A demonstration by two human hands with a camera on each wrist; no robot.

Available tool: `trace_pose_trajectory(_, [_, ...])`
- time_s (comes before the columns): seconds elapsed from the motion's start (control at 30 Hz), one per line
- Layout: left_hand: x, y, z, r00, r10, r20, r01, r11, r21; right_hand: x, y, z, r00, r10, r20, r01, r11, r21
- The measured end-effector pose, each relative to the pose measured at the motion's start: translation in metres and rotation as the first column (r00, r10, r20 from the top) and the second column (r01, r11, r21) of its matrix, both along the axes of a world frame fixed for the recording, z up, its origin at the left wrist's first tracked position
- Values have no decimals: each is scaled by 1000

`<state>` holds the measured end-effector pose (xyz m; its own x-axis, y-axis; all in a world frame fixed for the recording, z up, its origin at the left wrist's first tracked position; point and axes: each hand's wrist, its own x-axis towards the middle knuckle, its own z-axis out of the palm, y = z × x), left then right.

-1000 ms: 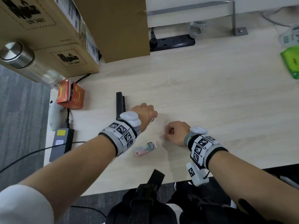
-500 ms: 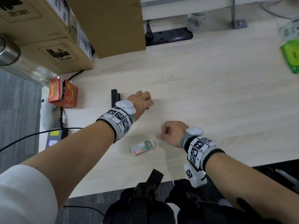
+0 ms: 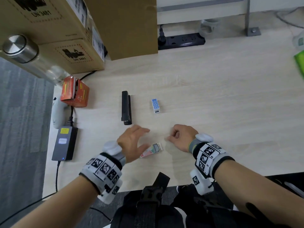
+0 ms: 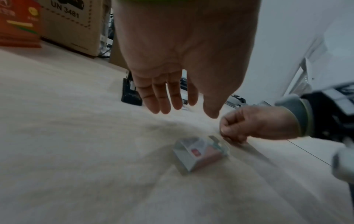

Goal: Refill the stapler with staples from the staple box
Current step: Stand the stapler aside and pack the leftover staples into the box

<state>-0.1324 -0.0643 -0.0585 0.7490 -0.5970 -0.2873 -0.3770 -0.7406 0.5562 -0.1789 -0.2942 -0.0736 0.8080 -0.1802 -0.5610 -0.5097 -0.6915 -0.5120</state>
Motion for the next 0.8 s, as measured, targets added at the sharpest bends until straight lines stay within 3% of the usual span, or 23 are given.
trace_pose_trajectory(0.1, [-19, -2, -3, 998, -33, -49, 35, 999, 37, 9, 3, 6, 996, -60, 69, 58, 998, 33])
trace_pose_trajectory(0.3, [-27, -10, -6, 986, -156, -50, 164, 950, 267, 9, 21, 9, 997, 72, 32, -72, 997, 10])
trace_pose_trajectory(0.53, [-33, -12, -10, 998, 9, 56, -8, 1000, -6, -6, 24, 5, 997, 46, 59, -53, 990, 127])
trace_pose_trajectory(0.7, [-29, -22, -1, 993, 65, 97, -57, 995, -81, -10, 30, 11, 997, -81, -14, 80, 921, 381])
trace_pose_trajectory(0.8, [-29, -26, -1, 994, 68, 88, -58, 992, -113, -12, 32, 16, 986, -161, -31, 158, 888, 433])
